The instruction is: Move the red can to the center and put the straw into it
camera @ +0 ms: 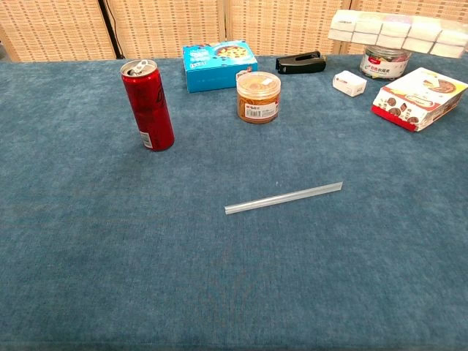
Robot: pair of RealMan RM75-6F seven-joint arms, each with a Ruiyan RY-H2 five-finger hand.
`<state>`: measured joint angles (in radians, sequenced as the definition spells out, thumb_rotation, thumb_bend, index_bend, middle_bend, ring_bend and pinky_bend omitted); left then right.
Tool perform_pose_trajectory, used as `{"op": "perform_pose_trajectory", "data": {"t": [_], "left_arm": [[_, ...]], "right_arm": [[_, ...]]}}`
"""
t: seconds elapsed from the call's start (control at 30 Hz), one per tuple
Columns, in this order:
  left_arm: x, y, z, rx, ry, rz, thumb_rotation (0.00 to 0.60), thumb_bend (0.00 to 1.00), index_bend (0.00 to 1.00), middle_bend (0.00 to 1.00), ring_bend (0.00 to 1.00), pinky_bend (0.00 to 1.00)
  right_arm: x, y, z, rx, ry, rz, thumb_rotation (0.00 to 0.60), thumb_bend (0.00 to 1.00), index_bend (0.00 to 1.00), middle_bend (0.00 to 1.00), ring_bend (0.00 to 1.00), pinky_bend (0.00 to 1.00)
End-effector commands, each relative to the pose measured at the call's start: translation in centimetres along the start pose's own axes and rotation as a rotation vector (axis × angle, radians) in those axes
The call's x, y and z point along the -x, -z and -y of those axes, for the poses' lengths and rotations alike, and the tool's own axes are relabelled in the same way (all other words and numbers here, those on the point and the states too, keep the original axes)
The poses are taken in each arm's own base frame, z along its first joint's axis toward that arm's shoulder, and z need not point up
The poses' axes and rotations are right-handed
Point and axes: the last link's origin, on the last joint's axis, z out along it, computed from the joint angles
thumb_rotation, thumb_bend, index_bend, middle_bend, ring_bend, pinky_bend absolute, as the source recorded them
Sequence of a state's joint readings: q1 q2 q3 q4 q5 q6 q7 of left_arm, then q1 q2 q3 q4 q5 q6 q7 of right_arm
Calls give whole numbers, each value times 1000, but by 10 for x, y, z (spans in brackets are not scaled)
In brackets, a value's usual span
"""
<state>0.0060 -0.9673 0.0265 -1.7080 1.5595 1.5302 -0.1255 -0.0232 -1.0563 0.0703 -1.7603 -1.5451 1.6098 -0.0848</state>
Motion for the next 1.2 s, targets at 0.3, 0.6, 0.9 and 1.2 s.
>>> {"op": "perform_pose_trajectory", "data": {"t": [0.3,0.6,0.9,1.2], "left_arm": [[1,-2,0,5,3,11,600,0,0,0,0,0],[13,-39,3,48,41,73,600,0,0,0,0,0],[34,-84,0,170,189,147,600,0,0,0,0,0],[63,-146,-21,265,435,145,600,0,0,0,0,0]], "right_arm": [[1,0,0,2,-2,6,600,0,0,0,0,0],[2,0,0,1,-5,13,600,0,0,0,0,0],[1,-3,-3,12,-11,17,600,0,0,0,0,0],[5,-6,-5,24,-10,32,600,0,0,0,0,0]]}}
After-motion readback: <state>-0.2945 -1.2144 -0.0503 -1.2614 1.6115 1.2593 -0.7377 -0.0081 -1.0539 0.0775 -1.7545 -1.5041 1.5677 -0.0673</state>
